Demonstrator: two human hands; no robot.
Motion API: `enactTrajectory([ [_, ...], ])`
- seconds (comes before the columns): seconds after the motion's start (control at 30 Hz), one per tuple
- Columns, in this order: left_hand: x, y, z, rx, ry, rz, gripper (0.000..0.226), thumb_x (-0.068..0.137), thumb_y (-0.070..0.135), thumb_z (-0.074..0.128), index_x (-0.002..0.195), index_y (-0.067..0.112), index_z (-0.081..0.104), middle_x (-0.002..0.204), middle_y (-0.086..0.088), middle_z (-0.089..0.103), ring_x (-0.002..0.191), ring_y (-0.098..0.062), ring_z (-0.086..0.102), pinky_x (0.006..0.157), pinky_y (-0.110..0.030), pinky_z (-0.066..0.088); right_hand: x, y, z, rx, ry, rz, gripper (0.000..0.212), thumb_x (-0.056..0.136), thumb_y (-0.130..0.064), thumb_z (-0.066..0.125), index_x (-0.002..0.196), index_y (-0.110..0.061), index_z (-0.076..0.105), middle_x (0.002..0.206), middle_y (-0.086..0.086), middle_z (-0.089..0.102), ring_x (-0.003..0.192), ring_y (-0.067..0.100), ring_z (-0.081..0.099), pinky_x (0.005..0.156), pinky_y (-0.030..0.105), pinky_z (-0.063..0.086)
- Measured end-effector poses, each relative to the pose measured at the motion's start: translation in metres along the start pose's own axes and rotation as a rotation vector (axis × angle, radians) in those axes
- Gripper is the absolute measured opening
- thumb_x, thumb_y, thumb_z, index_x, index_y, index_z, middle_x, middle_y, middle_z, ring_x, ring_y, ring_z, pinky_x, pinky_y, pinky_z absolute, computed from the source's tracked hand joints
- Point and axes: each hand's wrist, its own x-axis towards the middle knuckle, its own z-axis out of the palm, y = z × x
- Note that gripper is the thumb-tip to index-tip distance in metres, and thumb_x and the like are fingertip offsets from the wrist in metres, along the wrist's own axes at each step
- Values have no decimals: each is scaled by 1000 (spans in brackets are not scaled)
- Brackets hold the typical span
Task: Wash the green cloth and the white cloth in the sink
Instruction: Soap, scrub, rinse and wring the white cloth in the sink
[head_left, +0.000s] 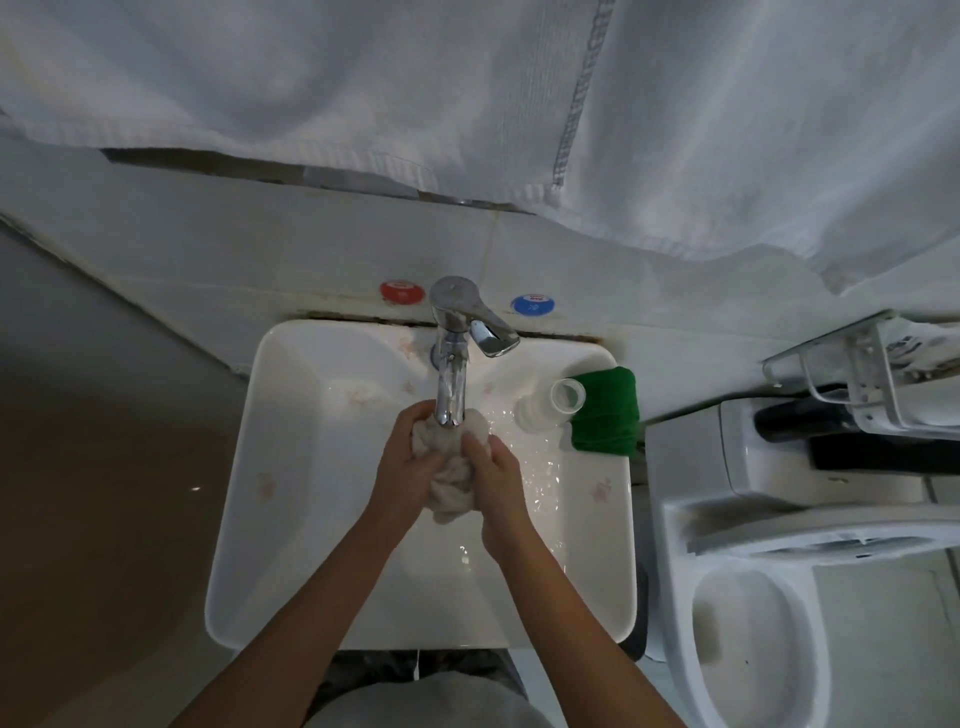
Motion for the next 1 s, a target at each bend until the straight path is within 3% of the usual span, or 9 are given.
enactTrajectory([
  [0.1,-4,-7,0,-74,-56,-88,51,76,20,63,126,17,52,118,-6,62,104,-22,62,88,-31,52,1,-1,-6,100,8,-90,8,90,-14,62,94,-8,58,88,10,61,82,23,60,68,29,52],
  [0.17,-4,-8,2,-45,-54,-123,45,82,31,65,125,23,54,116,-1,64,104,-19,63,90,-37,53,1,-4,-9,97,-2,-148,20,90,-5,60,108,-13,60,97,5,66,87,19,65,71,26,55],
  [0.27,-2,-6,4,74,20,-151,38,88,48,58,119,27,58,110,2,66,97,-15,65,87,-42,55,3,-4,-10,56,-74,-212,38,85,-13,63,123,-13,59,110,8,68,98,22,67,81,34,58],
  [0.4,1,-4,4,140,170,-88,29,87,40,63,107,19,60,98,1,67,88,-13,65,73,-26,52,2,-2,-6,134,-162,-99,35,74,-14,58,108,-13,64,100,10,69,96,31,66,87,46,52],
  [0.57,-5,-8,1,171,167,43,13,94,20,55,106,20,61,96,5,65,88,-6,62,70,-14,47,1,-1,3,78,-102,17,48,75,-55,64,109,-21,61,108,3,70,100,20,67,85,36,56],
  [0.67,-6,-7,2,155,199,73,15,97,22,50,100,19,64,92,5,66,82,2,61,68,-8,45,1,-4,5,40,-88,14,43,77,-54,67,104,-20,66,100,4,73,91,18,71,77,33,58],
  [0.83,5,-5,4,146,312,14,31,96,26,50,67,18,55,66,-1,58,64,-13,55,63,-26,39,0,-6,15,-1,-26,27,35,75,-53,62,86,-21,66,86,2,72,85,19,69,77,37,55],
  [0.9,7,-4,5,212,342,-4,29,97,31,47,74,15,55,71,-2,59,70,-19,56,65,-26,38,-1,1,20,21,1,-5,30,86,-49,62,97,-20,62,94,1,70,89,17,68,77,33,54],
  [1.0,0,-7,13,361,305,4,28,96,40,46,111,17,50,98,-3,61,88,-22,61,74,-31,46,-1,3,21,33,54,-62,36,92,-49,57,122,-29,53,110,-5,65,101,12,63,83,30,54],
])
